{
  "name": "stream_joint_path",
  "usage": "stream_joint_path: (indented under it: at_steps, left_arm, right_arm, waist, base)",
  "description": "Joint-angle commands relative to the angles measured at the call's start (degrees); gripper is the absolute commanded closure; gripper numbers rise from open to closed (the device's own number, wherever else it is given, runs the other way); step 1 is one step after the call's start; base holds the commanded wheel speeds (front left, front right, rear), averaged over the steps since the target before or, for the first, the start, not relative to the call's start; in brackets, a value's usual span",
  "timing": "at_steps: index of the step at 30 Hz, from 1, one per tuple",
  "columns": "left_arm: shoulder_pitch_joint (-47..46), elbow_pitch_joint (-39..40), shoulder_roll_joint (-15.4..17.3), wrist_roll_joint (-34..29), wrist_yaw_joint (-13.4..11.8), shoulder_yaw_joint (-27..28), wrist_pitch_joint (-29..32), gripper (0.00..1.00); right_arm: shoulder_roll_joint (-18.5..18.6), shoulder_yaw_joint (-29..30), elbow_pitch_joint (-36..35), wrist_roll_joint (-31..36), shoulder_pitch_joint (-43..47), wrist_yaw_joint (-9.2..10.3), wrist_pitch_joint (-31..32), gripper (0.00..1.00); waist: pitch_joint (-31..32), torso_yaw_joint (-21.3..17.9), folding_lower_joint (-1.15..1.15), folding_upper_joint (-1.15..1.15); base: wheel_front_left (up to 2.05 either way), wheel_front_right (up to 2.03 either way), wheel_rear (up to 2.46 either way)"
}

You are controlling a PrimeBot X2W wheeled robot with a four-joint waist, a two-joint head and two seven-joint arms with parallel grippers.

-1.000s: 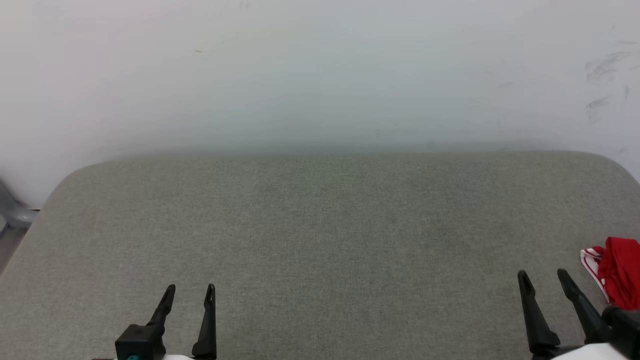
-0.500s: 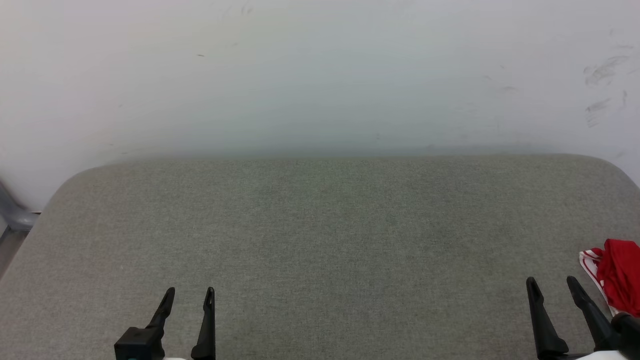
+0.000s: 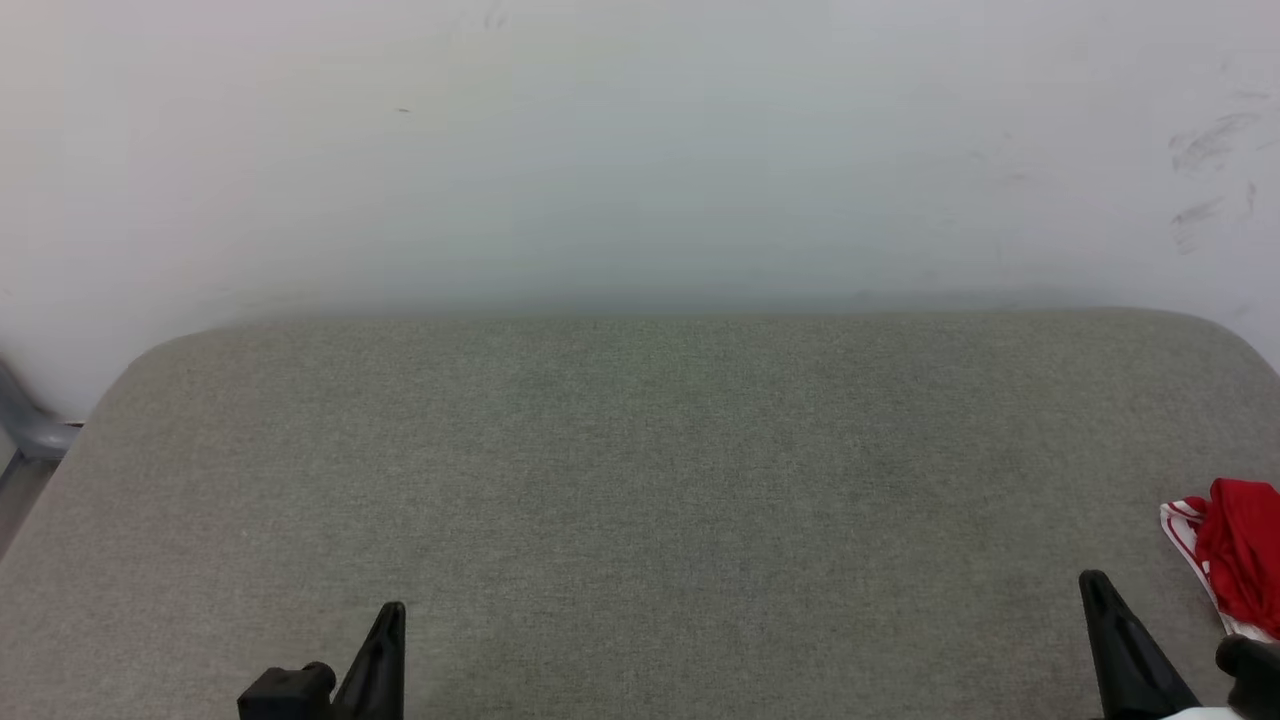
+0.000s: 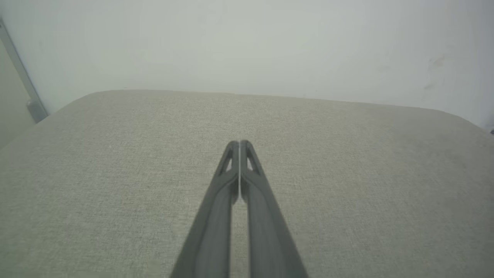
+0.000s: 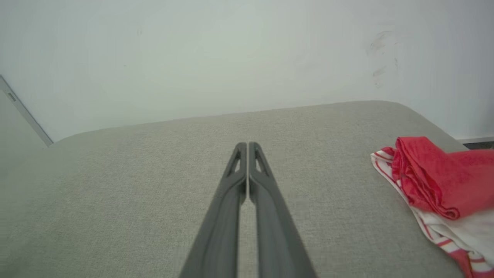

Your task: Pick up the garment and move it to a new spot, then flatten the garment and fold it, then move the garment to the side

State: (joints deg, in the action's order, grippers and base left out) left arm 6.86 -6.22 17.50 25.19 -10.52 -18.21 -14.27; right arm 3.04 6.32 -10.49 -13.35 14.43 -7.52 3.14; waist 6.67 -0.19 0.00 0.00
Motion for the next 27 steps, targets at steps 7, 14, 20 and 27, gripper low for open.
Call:
stream_joint_path:
  at_steps: [7, 14, 20, 27]
  left_arm:
    - [-2.3, 0.0, -0.9, 7.9, 2.0, 2.9, 2.0, 1.0]
    - [-3.5, -1.0, -2.2, 13.9, 3.7, 5.0, 3.7, 1.0]
    - [-4.5, -1.7, -3.1, 18.7, 5.0, 6.6, 5.1, 1.0]
    - [-5.5, -2.5, -4.2, 23.9, 6.3, 8.3, 6.6, 1.0]
  right_arm:
    - [0.0, 0.0, 1.9, -9.2, -2.7, 0.0, 0.3, 1.0]
    - [0.1, 0.0, 4.2, -16.2, -4.6, 0.01, 0.6, 1.0]
    - [0.1, 0.0, 6.0, -21.7, -6.0, 0.01, 0.8, 1.0]
    - [0.1, 0.0, 7.9, -27.7, -7.6, 0.01, 1.1, 1.0]
  waist:
    - [-0.4, 0.0, 0.0, 0.0]
    - [-0.8, 0.0, 0.0, 0.0]
    - [-1.1, 0.0, 0.0, 0.0]
    - [-1.5, 0.0, 0.0, 0.0]
  base:
    - [0.0, 0.0, 0.0]
    - [0.0, 0.0, 0.0]
    - [0.0, 0.0, 0.0]
    - [0.0, 0.0, 0.0]
